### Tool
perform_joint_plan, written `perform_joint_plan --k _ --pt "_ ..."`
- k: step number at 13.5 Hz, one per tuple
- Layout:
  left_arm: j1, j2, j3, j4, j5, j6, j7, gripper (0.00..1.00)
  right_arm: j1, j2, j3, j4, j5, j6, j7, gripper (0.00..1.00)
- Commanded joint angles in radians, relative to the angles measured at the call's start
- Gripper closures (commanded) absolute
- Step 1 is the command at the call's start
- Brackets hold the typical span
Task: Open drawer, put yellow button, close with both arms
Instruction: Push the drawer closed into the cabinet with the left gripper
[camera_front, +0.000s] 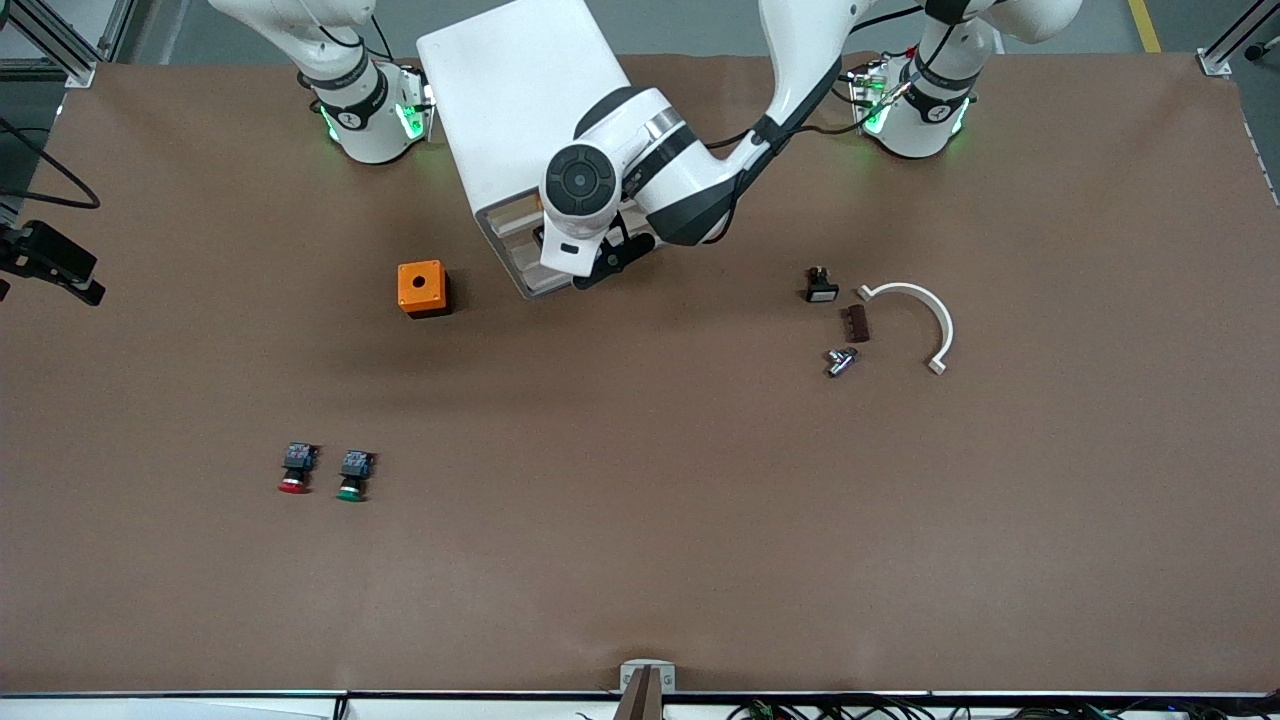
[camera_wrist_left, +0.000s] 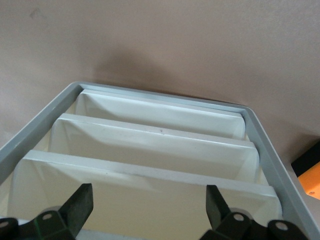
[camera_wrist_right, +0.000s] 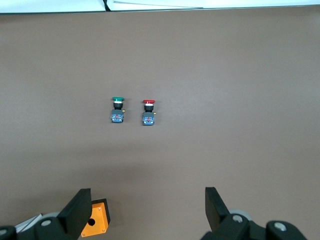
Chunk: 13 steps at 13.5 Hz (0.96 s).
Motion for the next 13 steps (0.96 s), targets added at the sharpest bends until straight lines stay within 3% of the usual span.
perform_joint_plan --k 1,6,13 --pt "-0.005 -0.01 -0.013 0.008 -0.115 0.001 -0.044 0.01 -0.02 -0.006 0.014 0.008 0.0 0.001 -0.002 0.0" --pt "-0.002 -0.009 -0.011 -0.043 -0.19 0.093 -0.044 0.01 -0.02 -0.005 0.014 0.008 0.007 0.007 -0.002 0.0" --pt "0.05 -0.023 -0.002 -0.037 -0.17 0.089 -0.018 0.01 -0.02 -0.005 0.014 0.008 0.007 0.007 -0.001 0.0"
